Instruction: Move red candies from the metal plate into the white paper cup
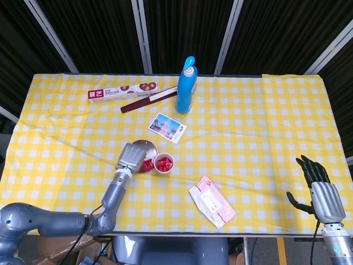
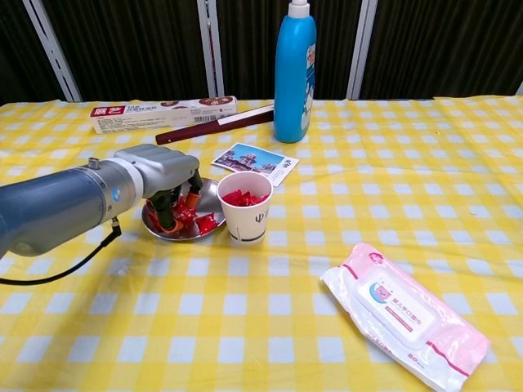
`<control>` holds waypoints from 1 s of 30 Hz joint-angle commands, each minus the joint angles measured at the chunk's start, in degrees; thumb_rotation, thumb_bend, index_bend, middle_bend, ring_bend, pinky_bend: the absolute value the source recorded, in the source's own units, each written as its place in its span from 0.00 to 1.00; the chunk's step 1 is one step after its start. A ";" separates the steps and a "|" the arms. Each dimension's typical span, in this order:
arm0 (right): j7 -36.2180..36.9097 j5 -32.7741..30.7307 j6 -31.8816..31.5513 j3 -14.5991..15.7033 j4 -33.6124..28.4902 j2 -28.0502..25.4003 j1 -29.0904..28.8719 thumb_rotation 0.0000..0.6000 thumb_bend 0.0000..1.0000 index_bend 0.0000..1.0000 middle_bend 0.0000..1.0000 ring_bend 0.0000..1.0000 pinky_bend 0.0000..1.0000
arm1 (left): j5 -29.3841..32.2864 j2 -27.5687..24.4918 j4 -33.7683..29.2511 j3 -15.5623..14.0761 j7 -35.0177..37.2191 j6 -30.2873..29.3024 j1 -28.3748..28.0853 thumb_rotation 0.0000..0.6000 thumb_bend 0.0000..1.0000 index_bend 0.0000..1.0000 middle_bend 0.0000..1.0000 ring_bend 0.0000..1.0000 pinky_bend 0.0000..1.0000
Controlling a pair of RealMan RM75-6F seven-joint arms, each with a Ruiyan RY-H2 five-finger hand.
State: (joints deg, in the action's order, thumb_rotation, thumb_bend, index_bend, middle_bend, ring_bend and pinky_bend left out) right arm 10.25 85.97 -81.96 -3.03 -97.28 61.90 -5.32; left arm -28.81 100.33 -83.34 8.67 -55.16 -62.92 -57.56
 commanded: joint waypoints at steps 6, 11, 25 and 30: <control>-0.05 0.11 -0.14 -0.01 0.05 0.03 0.03 1.00 0.39 0.00 0.00 0.00 0.00 | -0.39 -2.37 -2.03 1.45 0.64 -0.80 0.19 1.00 0.37 0.54 0.89 0.96 0.97; -0.05 0.11 -0.24 -0.03 0.05 0.04 0.07 1.00 0.39 0.00 0.00 0.00 0.00 | -0.75 -3.79 -3.77 2.16 0.98 -1.49 0.24 1.00 0.37 0.54 0.89 0.96 0.97; -0.04 0.21 -0.23 -0.02 0.08 0.00 0.05 1.00 0.39 0.00 0.00 0.00 0.00 | -1.28 -7.34 -12.40 5.90 -1.34 -4.54 -2.77 1.00 0.37 0.54 0.89 0.96 0.97; 0.18 0.00 -0.40 -0.18 0.07 -0.06 0.12 1.00 0.39 0.00 0.00 0.00 0.00 | -0.33 -4.28 -12.48 6.22 -2.63 -4.39 -5.10 1.00 0.37 0.54 0.89 0.96 0.97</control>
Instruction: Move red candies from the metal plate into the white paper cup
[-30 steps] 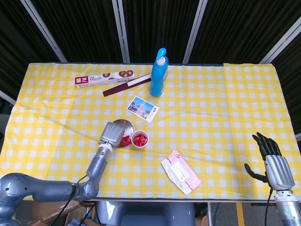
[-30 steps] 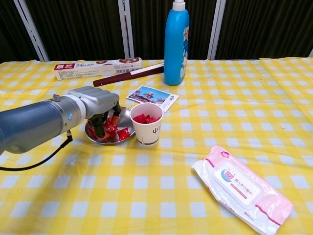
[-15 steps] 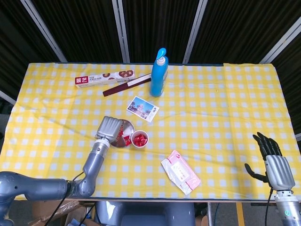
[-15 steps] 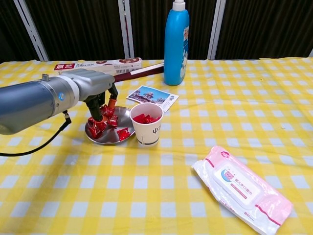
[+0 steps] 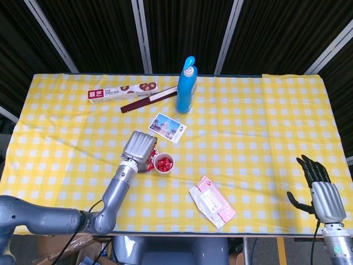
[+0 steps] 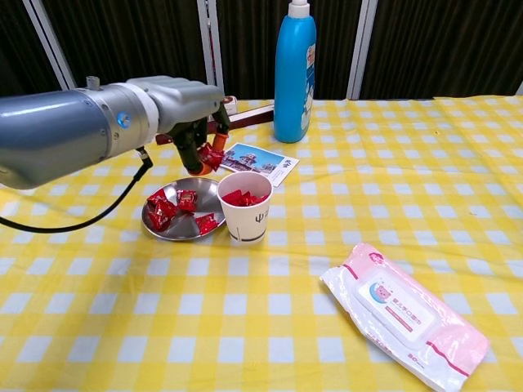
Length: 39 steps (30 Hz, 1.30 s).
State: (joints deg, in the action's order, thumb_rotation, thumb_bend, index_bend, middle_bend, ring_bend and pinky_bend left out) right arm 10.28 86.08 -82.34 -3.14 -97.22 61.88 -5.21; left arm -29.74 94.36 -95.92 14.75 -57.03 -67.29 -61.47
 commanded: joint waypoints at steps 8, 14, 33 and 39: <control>0.55 0.04 -0.06 -0.06 0.01 -0.19 0.03 1.00 0.39 0.00 0.00 0.00 0.00 | 1.49 4.60 0.94 -0.08 -1.66 -0.49 -2.95 1.00 0.37 0.54 0.89 0.96 0.97; 0.78 0.11 -0.10 -0.04 0.07 -0.20 0.05 1.00 0.39 0.00 0.00 0.00 0.00 | 2.19 4.71 0.91 -0.17 -2.33 -0.83 -3.58 1.00 0.37 0.51 0.88 0.96 0.97; 0.35 0.14 -0.38 -0.11 0.17 0.00 0.12 1.00 0.39 0.00 0.00 0.00 0.00 | -0.17 2.27 -2.10 -0.04 2.06 -0.88 -2.73 1.00 0.25 0.40 0.87 0.96 0.97; 0.43 0.49 -0.65 -0.06 0.34 0.03 0.18 1.00 0.39 0.00 0.00 0.00 0.00 | -3.00 -0.31 -4.09 0.26 5.49 -1.78 -1.02 1.00 0.25 0.38 0.86 0.96 0.97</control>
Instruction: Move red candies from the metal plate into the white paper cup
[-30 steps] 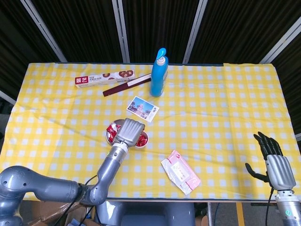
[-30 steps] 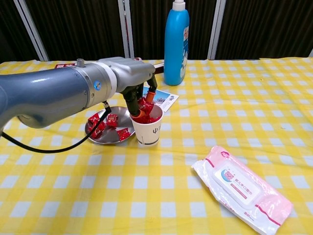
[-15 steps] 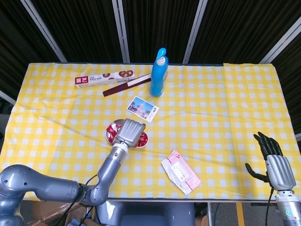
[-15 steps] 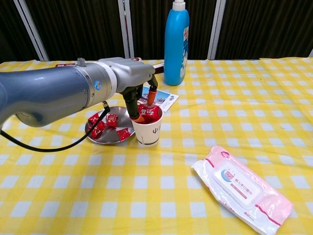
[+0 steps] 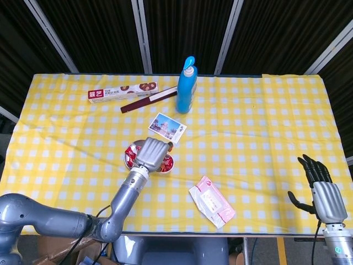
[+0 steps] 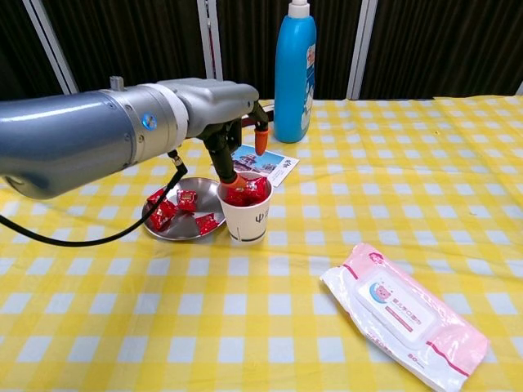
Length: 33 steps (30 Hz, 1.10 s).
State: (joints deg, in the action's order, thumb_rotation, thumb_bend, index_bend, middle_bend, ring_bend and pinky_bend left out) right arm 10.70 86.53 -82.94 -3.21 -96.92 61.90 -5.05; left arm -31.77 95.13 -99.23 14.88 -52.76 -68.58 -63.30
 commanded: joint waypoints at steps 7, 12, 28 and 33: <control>-0.26 0.06 -0.01 0.09 0.12 0.07 0.04 1.00 0.39 0.00 0.00 0.00 0.00 | -2.51 -4.40 -1.50 -0.84 4.35 -1.32 3.60 1.00 0.25 0.37 0.85 0.95 0.96; -0.58 -0.03 0.03 0.11 0.17 0.11 0.06 1.00 0.39 0.00 0.00 0.00 0.00 | -2.99 -6.68 -0.94 -3.31 5.54 -1.44 6.02 1.00 0.25 0.38 0.84 0.94 0.96; -4.83 -0.27 0.69 0.50 1.30 0.84 -0.09 1.00 0.39 0.00 0.00 0.00 0.00 | -27.87 -22.81 -6.97 -19.67 27.06 -19.43 30.44 1.00 0.24 0.29 0.54 0.65 0.72; -7.96 0.20 0.27 0.80 1.88 1.65 0.04 1.00 0.39 0.00 0.00 0.00 0.00 | -36.79 -27.64 -5.32 -26.77 33.75 -23.79 38.39 1.00 0.16 0.02 0.03 0.07 0.16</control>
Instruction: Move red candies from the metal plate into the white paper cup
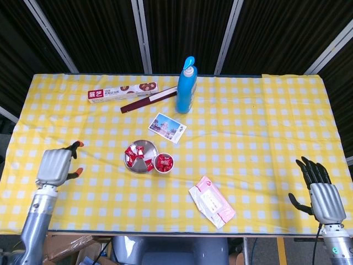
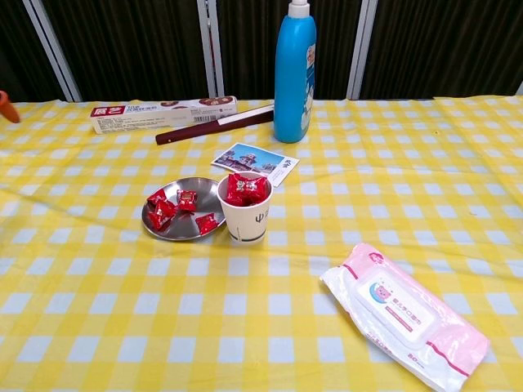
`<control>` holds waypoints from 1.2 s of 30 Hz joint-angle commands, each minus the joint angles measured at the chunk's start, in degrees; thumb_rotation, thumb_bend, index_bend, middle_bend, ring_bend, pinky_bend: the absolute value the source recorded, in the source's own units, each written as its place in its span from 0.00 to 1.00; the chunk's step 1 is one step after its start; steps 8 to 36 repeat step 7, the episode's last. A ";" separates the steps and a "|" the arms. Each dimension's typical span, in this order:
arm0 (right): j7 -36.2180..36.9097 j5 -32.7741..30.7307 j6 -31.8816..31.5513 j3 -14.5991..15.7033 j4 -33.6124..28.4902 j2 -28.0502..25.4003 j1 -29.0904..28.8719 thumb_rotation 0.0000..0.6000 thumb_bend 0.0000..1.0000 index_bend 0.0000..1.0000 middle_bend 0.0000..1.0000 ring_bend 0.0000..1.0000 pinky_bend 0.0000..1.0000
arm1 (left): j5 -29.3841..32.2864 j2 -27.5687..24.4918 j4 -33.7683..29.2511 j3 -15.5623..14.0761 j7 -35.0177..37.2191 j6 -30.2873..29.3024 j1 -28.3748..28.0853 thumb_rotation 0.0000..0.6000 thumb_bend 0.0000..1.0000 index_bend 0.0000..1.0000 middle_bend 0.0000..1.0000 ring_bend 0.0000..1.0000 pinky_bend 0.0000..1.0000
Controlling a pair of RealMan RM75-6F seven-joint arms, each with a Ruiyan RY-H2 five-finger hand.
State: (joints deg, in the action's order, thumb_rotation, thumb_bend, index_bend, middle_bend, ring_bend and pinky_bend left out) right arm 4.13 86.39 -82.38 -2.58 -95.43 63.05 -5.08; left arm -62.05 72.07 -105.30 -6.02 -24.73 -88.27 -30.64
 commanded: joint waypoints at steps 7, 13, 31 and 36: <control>-4.70 -0.26 -1.12 0.08 0.81 1.85 0.55 1.00 0.39 0.00 0.00 0.00 0.00 | -14.18 -8.81 5.50 -10.81 13.94 -4.94 12.40 1.00 0.14 0.00 0.00 0.00 0.00; -4.70 -0.26 -1.12 0.08 0.81 1.85 0.55 1.00 0.39 0.00 0.00 0.00 0.00 | -14.18 -8.81 5.50 -10.81 13.94 -4.94 12.40 1.00 0.14 0.00 0.00 0.00 0.00; -4.70 -0.26 -1.12 0.08 0.81 1.85 0.55 1.00 0.39 0.00 0.00 0.00 0.00 | -14.18 -8.81 5.50 -10.81 13.94 -4.94 12.40 1.00 0.14 0.00 0.00 0.00 0.00; -4.70 -0.26 -1.12 0.08 0.81 1.85 0.55 1.00 0.39 0.00 0.00 0.00 0.00 | -14.18 -8.81 5.50 -10.81 13.94 -4.94 12.40 1.00 0.14 0.00 0.00 0.00 0.00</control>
